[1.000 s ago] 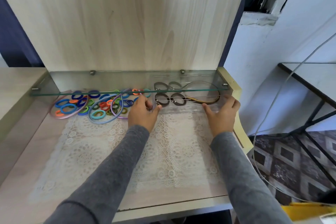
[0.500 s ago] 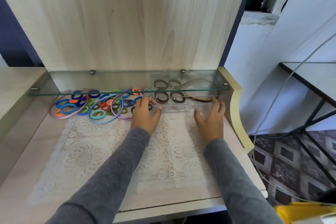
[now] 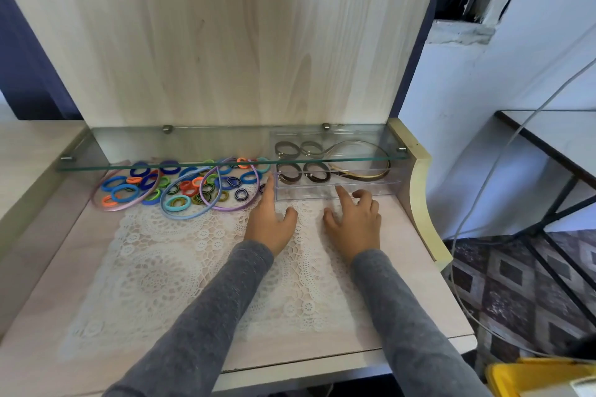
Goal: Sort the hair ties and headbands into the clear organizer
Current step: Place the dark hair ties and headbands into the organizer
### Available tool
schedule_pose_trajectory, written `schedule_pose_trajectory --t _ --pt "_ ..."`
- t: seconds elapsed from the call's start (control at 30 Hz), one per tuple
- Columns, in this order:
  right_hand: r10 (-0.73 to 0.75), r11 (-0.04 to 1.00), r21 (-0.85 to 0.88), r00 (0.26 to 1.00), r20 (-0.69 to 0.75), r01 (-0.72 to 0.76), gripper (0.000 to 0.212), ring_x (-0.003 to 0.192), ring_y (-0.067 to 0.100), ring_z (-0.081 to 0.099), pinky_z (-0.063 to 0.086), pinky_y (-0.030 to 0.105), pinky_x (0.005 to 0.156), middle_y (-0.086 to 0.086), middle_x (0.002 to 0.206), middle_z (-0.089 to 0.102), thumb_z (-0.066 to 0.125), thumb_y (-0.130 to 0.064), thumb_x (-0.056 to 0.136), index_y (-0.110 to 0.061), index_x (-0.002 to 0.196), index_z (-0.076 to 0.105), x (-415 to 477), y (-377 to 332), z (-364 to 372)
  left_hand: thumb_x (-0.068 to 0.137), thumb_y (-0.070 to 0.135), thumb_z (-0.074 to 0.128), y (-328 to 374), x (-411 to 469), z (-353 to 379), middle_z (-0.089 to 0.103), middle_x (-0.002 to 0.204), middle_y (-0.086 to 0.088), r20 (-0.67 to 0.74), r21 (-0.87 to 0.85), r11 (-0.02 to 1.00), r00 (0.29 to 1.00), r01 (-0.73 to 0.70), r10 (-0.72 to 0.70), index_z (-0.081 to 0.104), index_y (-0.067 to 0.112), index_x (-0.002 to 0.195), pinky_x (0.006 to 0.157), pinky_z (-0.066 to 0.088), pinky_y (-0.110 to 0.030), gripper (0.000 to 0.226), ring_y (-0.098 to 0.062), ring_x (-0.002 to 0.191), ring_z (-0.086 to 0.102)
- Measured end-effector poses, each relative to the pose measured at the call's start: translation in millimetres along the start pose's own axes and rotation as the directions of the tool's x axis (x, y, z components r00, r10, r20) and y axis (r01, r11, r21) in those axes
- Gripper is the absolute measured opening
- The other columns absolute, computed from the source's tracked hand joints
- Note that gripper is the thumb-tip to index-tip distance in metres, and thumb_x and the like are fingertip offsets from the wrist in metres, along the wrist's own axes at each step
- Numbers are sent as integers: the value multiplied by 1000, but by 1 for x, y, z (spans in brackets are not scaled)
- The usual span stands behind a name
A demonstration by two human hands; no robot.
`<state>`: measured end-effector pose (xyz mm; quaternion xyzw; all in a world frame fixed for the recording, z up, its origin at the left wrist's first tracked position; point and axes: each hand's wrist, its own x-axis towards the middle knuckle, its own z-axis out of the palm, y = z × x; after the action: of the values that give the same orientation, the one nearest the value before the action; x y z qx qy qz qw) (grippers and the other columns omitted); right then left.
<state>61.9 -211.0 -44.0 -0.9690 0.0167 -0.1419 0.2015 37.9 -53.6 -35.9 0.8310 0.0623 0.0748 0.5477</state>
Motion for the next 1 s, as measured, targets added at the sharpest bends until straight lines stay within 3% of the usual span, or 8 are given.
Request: schedule_pose_trajectory --t 0.07,0.2,0.27,0.4,0.5,0.6,0.73,1.0 --pt "-2 1000 0 1000 2 2 49 117 25 36 34 38 97 8 128 39 47 -41 90 -28 138 41 0 0 -2 91 12 54 2 -1 0 40 115 14 -3 19 1000 1000 -2 2 11 31 153 56 33 3 78 14 62 32" --pt "-11 1000 -10 1000 -24 10 42 112 23 38 36 37 93 7 121 42 49 -39 89 -28 129 47 -1 1 -6 92 14 52 6 -4 -1 39 116 14 -13 45 999 1000 -3 4 10 29 153 57 31 3 76 13 62 31" --pt "-10 1000 -11 1000 -23 10 39 110 23 38 36 37 92 6 118 42 49 -38 89 -28 126 49 -4 2 -8 94 16 50 7 -5 -2 42 119 13 -13 43 999 1000 0 0 11 30 153 65 32 1 72 13 70 36" --pt "-10 1000 3 999 -39 10 31 105 22 38 37 36 91 5 112 42 49 -33 90 -25 119 56 -13 7 -12 95 17 50 5 -3 -5 40 146 5 -33 -38 999 999 5 -6 22 26 151 100 33 -20 64 -1 116 39" --pt "-30 997 62 986 -167 41 22 96 21 40 36 35 82 4 101 45 51 -25 87 -21 103 67 -20 10 -16 95 14 50 7 -3 -8 47 140 6 -83 -94 996 997 -1 -7 38 19 145 108 38 -32 51 -13 128 45" --pt "-42 992 97 949 -313 76 28 90 22 46 33 31 77 5 94 51 46 -28 83 -16 95 68 -17 13 -25 95 11 53 12 -2 -11 54 131 3 -137 -155 987 989 35 -56 49 13 134 103 41 -29 40 -16 123 51" --pt "67 991 129 953 -297 -29 31 98 31 50 41 40 85 15 107 55 52 -28 88 -8 109 63 2 28 -35 92 10 60 12 1 -14 55 134 -2 -110 -170 982 988 85 -105 51 10 133 97 42 -24 42 -17 121 54" --pt "129 991 53 984 -122 -123 50 125 31 39 31 39 105 18 137 43 49 -22 89 0 133 44 4 48 -38 93 8 56 6 -6 -14 49 143 -2 -2 -159 976 989 146 -148 42 12 143 105 39 -28 52 -14 125 50"
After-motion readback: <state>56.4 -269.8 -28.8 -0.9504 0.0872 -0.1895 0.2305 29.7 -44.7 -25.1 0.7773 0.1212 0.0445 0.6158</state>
